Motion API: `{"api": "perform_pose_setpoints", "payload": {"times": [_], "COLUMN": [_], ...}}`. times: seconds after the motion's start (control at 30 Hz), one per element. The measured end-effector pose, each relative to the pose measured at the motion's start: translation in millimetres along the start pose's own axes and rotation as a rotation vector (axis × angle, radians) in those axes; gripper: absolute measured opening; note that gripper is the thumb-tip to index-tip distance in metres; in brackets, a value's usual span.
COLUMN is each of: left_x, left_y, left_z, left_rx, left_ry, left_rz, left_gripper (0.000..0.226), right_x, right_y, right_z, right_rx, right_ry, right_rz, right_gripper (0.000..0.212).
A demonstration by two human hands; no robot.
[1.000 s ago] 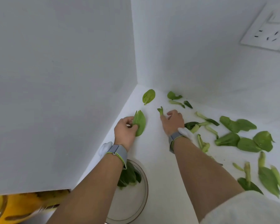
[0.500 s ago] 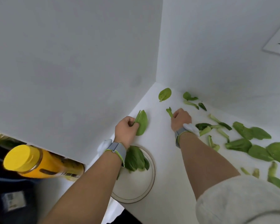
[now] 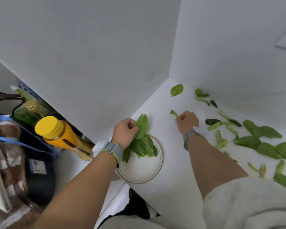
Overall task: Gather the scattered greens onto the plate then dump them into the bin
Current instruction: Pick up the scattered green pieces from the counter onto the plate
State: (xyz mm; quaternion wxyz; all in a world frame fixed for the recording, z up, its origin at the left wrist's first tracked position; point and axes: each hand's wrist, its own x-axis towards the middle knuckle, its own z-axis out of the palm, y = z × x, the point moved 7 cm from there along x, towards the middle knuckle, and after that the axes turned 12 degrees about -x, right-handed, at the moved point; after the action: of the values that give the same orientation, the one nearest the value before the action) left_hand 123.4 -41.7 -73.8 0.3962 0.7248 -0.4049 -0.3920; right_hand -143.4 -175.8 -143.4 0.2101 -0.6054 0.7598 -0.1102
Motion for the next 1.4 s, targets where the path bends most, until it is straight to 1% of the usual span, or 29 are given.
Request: {"api": "perform_pose_setpoints", "payload": {"times": [0.2,0.3,0.37,0.47,0.57,0.7,0.8,0.83,0.9,0.97,1.03,1.1,1.13,1.2,1.27,1.33,1.4], "left_x": [-22.8,-42.5,-51.8,-65.4,-69.1,-69.9,-64.6,-63.5,-61.0,-58.4,-55.1,-51.7,-50.7,-49.6,-53.7,-57.4,-60.2], "left_y": [-9.9,-9.1,-9.9,-15.4,-18.1,-19.5,-19.8,-18.1,-9.0,0.7,7.7,16.8,19.7,27.9,37.5,45.9,51.8], "left_z": [-18.6,-25.0,-26.3,-24.4,-23.3,-25.1,-26.9,-27.5,-18.3,-2.2,15.4,44.0,48.4,80.7,106.3,135.3,158.1], "left_rx": [0.174,0.307,0.347,0.358,0.435,0.531,0.49,0.455,0.388,0.341,0.296,0.281,0.286,0.275,0.297,0.34,0.382], "left_ry": [0.015,0.116,0.155,0.174,0.165,0.206,0.315,0.347,0.366,0.32,0.229,0.128,0.101,-0.013,-0.1,-0.177,-0.253], "left_rz": [-0.011,-0.029,-0.089,-0.21,-0.238,-0.136,-0.03,0.012,0.098,0.163,0.216,0.282,0.298,0.324,0.34,0.368,0.394], "left_gripper": [0.005,0.013,0.018,0.022,0.027,0.031,0.024,0.02,0.014,0.011,0.01,0.013,0.013,0.011,0.011,0.014,0.016], "right_x": [-55.7,-94.0,-112.6,-134.6,-147.2,-155.8,-154.8,-156.1,-155.1,-150.4,-142.9,-132.1,-129.1,-122.7,-118.9,-114.9,-110.6], "right_y": [-18.7,-27.1,-32.1,-38.6,-47.0,-45.2,-44.4,-47.9,-43.0,-27.6,-7.9,24.8,33.1,68.8,96.7,127.2,154.4], "right_z": [13.4,24.1,28.2,28.0,28.8,26.8,26.3,27.1,24.3,18.9,14.3,2.9,-1.4,-20.9,-41.2,-60.8,-77.8], "right_rx": [0.284,0.385,0.445,0.534,0.608,0.575,0.52,0.46,0.355,0.325,0.332,0.321,0.321,0.279,0.137,-0.026,-0.138], "right_ry": [-0.02,-0.053,-0.081,-0.109,-0.153,-0.186,-0.221,-0.241,-0.23,-0.171,-0.115,-0.033,0.006,0.119,0.209,0.248,0.291], "right_rz": [0.024,-0.006,-0.004,-0.011,-0.023,-0.059,-0.106,-0.154,-0.211,-0.194,-0.142,-0.05,-0.019,0.06,0.065,0.081,0.12], "right_gripper": [0.009,0.006,0.003,0.002,0.003,0.004,0.011,0.014,0.017,0.016,0.016,0.023,0.025,0.028,0.029,0.027,0.022]}}
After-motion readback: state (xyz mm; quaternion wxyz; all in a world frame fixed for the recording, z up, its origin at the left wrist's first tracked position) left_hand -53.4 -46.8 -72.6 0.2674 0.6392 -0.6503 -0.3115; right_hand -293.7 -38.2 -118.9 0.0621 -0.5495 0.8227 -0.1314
